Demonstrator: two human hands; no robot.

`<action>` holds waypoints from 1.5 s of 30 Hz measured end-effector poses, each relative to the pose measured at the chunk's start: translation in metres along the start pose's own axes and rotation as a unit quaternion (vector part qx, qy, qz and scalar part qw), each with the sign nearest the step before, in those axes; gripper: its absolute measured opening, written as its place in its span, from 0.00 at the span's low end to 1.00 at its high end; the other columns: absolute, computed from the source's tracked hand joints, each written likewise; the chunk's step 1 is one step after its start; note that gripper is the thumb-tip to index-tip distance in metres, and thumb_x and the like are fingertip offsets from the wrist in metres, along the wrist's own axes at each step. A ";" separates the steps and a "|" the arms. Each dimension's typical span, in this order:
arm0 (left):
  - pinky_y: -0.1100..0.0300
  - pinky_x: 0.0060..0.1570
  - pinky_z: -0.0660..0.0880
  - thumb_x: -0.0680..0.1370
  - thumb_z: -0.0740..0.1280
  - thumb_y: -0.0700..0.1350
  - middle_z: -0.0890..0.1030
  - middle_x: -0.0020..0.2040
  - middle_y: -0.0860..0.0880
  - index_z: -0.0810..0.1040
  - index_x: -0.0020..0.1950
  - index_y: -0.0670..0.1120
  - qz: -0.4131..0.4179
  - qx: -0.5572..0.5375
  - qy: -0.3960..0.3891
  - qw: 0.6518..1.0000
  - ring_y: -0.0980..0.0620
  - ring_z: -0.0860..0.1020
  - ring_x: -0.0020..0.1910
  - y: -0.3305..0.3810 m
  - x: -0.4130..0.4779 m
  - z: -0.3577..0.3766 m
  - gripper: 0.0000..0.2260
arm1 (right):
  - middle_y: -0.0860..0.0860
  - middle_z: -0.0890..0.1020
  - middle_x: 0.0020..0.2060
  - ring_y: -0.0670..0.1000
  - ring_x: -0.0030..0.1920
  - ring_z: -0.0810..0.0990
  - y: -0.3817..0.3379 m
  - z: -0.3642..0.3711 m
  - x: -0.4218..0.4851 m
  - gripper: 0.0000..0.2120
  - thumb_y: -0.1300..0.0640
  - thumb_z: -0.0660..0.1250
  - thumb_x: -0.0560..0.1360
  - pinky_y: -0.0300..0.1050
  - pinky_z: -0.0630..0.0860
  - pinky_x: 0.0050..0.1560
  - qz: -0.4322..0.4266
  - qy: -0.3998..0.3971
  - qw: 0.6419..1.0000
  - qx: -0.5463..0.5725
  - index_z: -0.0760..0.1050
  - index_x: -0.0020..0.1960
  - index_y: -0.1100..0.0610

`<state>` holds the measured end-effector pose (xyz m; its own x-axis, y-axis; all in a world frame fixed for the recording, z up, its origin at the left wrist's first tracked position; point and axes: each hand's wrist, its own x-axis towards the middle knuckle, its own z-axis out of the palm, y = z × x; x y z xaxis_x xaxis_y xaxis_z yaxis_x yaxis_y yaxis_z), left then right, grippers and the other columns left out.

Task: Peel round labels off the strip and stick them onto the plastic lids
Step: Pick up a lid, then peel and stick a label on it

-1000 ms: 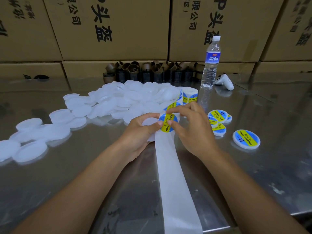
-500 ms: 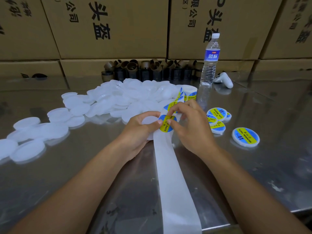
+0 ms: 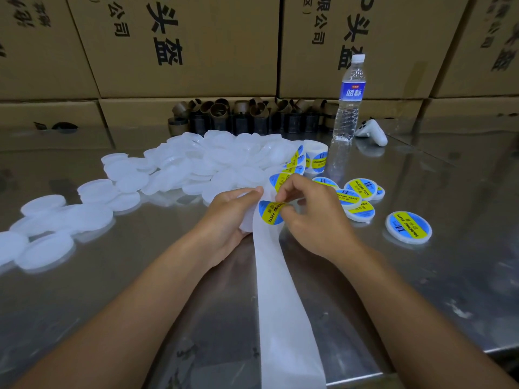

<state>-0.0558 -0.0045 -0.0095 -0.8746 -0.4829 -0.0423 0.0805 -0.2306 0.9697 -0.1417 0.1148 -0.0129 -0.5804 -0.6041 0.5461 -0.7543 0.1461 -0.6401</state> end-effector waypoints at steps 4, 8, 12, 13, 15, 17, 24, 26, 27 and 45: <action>0.56 0.43 0.80 0.80 0.61 0.39 0.83 0.44 0.40 0.80 0.51 0.39 0.006 0.008 0.009 1.000 0.46 0.82 0.41 -0.001 0.000 -0.001 0.08 | 0.43 0.79 0.36 0.43 0.43 0.77 -0.002 -0.001 0.000 0.16 0.70 0.61 0.67 0.38 0.73 0.45 0.007 -0.004 1.000 0.017 0.70 0.36 0.49; 0.58 0.39 0.79 0.80 0.62 0.38 0.83 0.42 0.42 0.80 0.51 0.40 0.007 0.018 0.028 0.999 0.47 0.82 0.39 -0.001 0.000 0.000 0.07 | 0.50 0.79 0.36 0.53 0.41 0.77 -0.006 0.000 0.001 0.17 0.73 0.58 0.68 0.47 0.73 0.43 -0.001 -0.013 0.998 0.057 0.71 0.35 0.51; 0.59 0.38 0.77 0.80 0.63 0.38 0.82 0.42 0.42 0.79 0.53 0.40 0.009 0.025 0.044 0.999 0.48 0.80 0.37 -0.001 -0.001 0.001 0.06 | 0.53 0.79 0.35 0.54 0.39 0.74 -0.008 -0.001 0.002 0.17 0.73 0.55 0.70 0.46 0.71 0.40 0.009 -0.014 0.994 0.107 0.71 0.35 0.52; 0.59 0.37 0.77 0.80 0.63 0.38 0.81 0.41 0.42 0.78 0.52 0.41 0.009 0.026 0.050 0.998 0.48 0.79 0.36 0.000 -0.001 0.002 0.05 | 0.48 0.78 0.34 0.51 0.37 0.73 -0.008 -0.002 0.002 0.17 0.73 0.56 0.70 0.41 0.69 0.38 0.011 -0.012 0.993 0.116 0.71 0.36 0.51; 0.60 0.36 0.77 0.80 0.63 0.38 0.80 0.41 0.43 0.78 0.49 0.44 0.008 0.029 0.061 0.998 0.49 0.79 0.35 0.000 -0.002 0.002 0.05 | 0.42 0.75 0.32 0.43 0.35 0.72 -0.011 -0.002 0.001 0.17 0.73 0.58 0.70 0.35 0.68 0.39 0.013 -0.011 0.992 0.129 0.71 0.36 0.51; 0.61 0.34 0.77 0.80 0.63 0.38 0.80 0.41 0.43 0.78 0.48 0.44 0.011 0.031 0.067 0.997 0.49 0.79 0.35 0.000 -0.002 0.002 0.05 | 0.41 0.75 0.32 0.41 0.36 0.72 -0.013 -0.002 0.001 0.17 0.73 0.59 0.69 0.35 0.70 0.41 0.013 -0.008 0.991 0.131 0.71 0.36 0.51; 0.59 0.38 0.77 0.80 0.63 0.40 0.81 0.42 0.43 0.78 0.50 0.43 0.024 0.041 0.052 0.997 0.48 0.79 0.37 -0.002 -0.001 0.002 0.04 | 0.41 0.74 0.29 0.42 0.32 0.71 -0.014 -0.003 0.004 0.18 0.74 0.58 0.70 0.34 0.67 0.34 0.043 0.013 0.981 0.187 0.71 0.35 0.52; 0.59 0.38 0.78 0.80 0.63 0.40 0.80 0.46 0.42 0.77 0.54 0.41 0.023 0.041 0.051 0.998 0.48 0.79 0.40 -0.002 0.000 0.001 0.06 | 0.40 0.73 0.26 0.41 0.30 0.69 -0.015 -0.004 0.005 0.18 0.74 0.56 0.71 0.33 0.65 0.33 0.053 0.022 0.975 0.215 0.71 0.34 0.53; 0.61 0.37 0.78 0.80 0.63 0.40 0.80 0.46 0.42 0.77 0.55 0.40 0.023 0.039 0.051 0.998 0.49 0.79 0.39 -0.003 0.000 0.001 0.06 | 0.41 0.73 0.26 0.42 0.31 0.69 -0.015 -0.005 0.006 0.18 0.74 0.55 0.72 0.35 0.65 0.34 0.058 0.031 0.971 0.229 0.71 0.34 0.53; 0.59 0.37 0.79 0.81 0.62 0.44 0.82 0.41 0.44 0.76 0.45 0.44 0.047 -0.082 0.127 0.987 0.50 0.81 0.33 0.007 0.005 -0.001 0.07 | 0.48 0.80 0.43 0.37 0.35 0.79 -0.017 -0.015 0.008 0.23 0.78 0.55 0.70 0.29 0.71 0.34 0.089 0.071 0.937 0.331 0.75 0.49 0.54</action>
<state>-0.0590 -0.0092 -0.0036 -0.7128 -0.7006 -0.0344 0.2498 -0.2994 0.9208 -0.1381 0.1187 0.0107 -0.7486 -0.4996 0.4359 -0.3136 -0.3124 -0.8967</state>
